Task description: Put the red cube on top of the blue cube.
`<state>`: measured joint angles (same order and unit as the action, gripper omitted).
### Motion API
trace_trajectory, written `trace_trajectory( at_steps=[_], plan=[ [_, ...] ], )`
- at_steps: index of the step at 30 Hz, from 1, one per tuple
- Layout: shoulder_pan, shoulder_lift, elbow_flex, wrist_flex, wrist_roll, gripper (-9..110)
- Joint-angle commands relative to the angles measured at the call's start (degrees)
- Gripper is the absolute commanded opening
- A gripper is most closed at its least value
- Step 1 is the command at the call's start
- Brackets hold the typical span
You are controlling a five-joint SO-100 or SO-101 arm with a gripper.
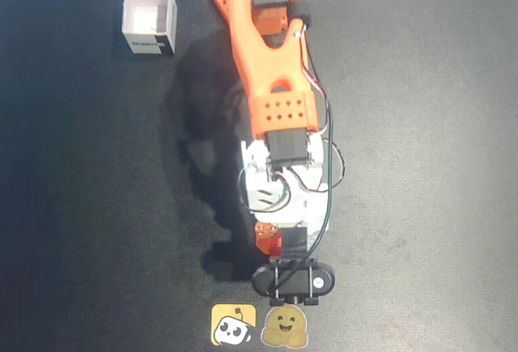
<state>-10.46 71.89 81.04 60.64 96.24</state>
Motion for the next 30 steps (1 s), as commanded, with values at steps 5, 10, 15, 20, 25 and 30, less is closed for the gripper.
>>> trace_trajectory(
  at_steps=[5, 10, 15, 20, 25, 30],
  plan=[
    [-0.7, 0.3, -3.1, -1.1, -0.4, 6],
    [-0.5, -0.4, -2.8, -1.1, -0.4, 6],
    [-0.4, -1.1, -2.6, -1.4, -1.1, 9],
    [-0.4, -1.2, -1.6, -2.4, -1.1, 9],
    [-0.4, -1.3, -1.3, -2.8, -1.1, 11],
    [-0.4, -1.3, -1.1, -2.9, -1.0, 12]
  ],
)
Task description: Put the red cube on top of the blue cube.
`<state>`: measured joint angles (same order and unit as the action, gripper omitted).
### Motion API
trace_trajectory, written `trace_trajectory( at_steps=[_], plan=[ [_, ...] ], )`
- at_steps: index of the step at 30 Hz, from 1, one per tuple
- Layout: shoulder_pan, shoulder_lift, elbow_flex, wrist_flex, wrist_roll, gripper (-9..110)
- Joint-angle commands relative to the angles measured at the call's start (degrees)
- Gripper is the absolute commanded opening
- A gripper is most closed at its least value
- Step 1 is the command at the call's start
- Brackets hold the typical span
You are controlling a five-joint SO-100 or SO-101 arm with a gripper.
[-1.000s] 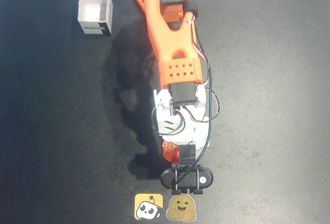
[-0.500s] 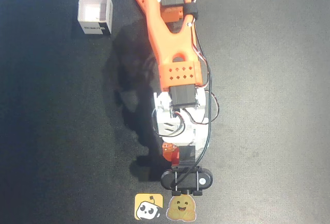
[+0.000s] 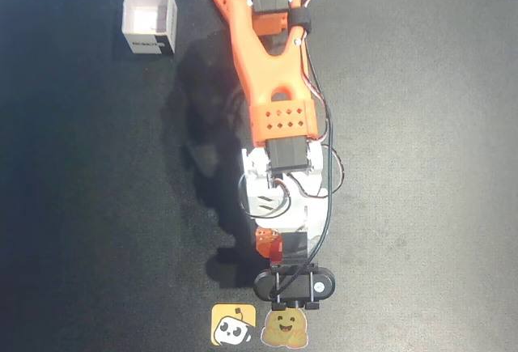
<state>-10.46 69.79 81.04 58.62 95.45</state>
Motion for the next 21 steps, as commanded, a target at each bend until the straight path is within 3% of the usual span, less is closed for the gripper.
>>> trace_trajectory(
  at_steps=[1, 21],
  plan=[
    [-0.4, 0.8, -1.1, -0.9, -0.1, 12],
    [-0.2, 2.7, 3.3, -2.1, 1.9, 15]
  ],
)
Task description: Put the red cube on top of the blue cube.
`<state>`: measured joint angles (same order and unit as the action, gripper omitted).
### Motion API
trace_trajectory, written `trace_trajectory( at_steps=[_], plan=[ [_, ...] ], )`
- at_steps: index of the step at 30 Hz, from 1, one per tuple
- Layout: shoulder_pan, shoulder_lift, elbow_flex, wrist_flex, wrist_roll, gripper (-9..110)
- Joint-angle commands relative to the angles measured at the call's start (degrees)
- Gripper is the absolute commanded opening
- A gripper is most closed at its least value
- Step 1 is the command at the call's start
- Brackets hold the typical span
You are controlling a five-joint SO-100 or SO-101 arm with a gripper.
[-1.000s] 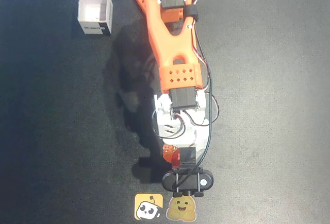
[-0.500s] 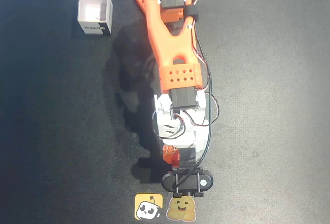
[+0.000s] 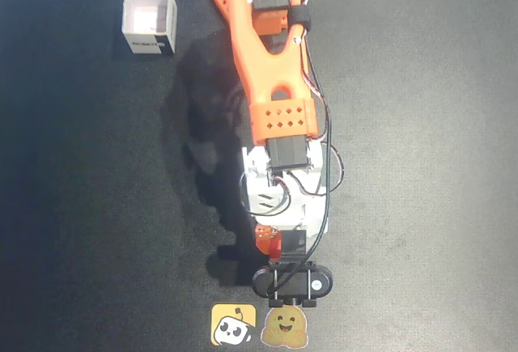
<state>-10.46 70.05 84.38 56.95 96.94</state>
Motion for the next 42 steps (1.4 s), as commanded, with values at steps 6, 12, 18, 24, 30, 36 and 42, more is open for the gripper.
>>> trace_trajectory(
  at_steps=[6, 12, 18, 24, 30, 36, 42],
  plan=[
    [-0.2, 2.5, 0.0, -0.6, 0.4, 18],
    [-0.4, 3.0, 0.0, -0.7, 0.4, 22],
    [-0.4, 4.9, -0.1, -0.6, 0.4, 22],
    [-0.5, 8.9, 0.0, 1.2, 0.5, 22],
    [-0.7, 13.5, 0.2, 4.6, -0.2, 22],
    [-0.4, 19.8, 1.7, 8.4, -2.5, 19],
    [2.8, 25.5, 2.4, 15.8, -8.5, 5]
  ],
)
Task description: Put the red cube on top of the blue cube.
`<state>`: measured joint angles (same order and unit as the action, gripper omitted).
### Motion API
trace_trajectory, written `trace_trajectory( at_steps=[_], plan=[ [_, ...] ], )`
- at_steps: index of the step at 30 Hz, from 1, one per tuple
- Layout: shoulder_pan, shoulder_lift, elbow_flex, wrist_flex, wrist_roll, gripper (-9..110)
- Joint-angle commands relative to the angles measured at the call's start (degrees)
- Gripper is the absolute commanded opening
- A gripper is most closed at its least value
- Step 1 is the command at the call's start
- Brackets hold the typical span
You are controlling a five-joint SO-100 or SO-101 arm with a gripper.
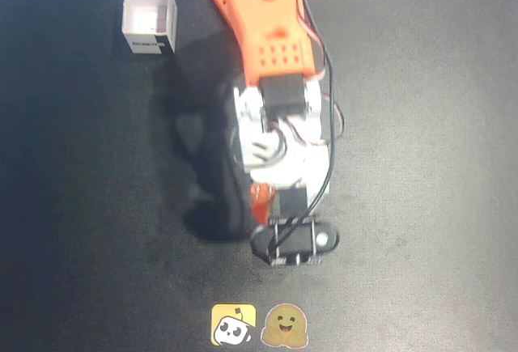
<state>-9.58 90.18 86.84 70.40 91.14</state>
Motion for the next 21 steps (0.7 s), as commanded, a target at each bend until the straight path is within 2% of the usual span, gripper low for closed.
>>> trace_trajectory(
  at_steps=[1, 3, 6, 11, 21],
  plan=[
    [2.8, 6.2, 0.4, 3.5, -4.0, 4],
    [4.7, 8.7, 2.5, 4.1, -7.2, 0],
    [6.1, 13.9, 9.1, 2.5, -9.1, 0],
    [5.9, 25.7, 25.1, -5.3, -8.3, 0],
    [5.5, 46.1, 47.5, -11.0, -6.5, 0]
  ],
)
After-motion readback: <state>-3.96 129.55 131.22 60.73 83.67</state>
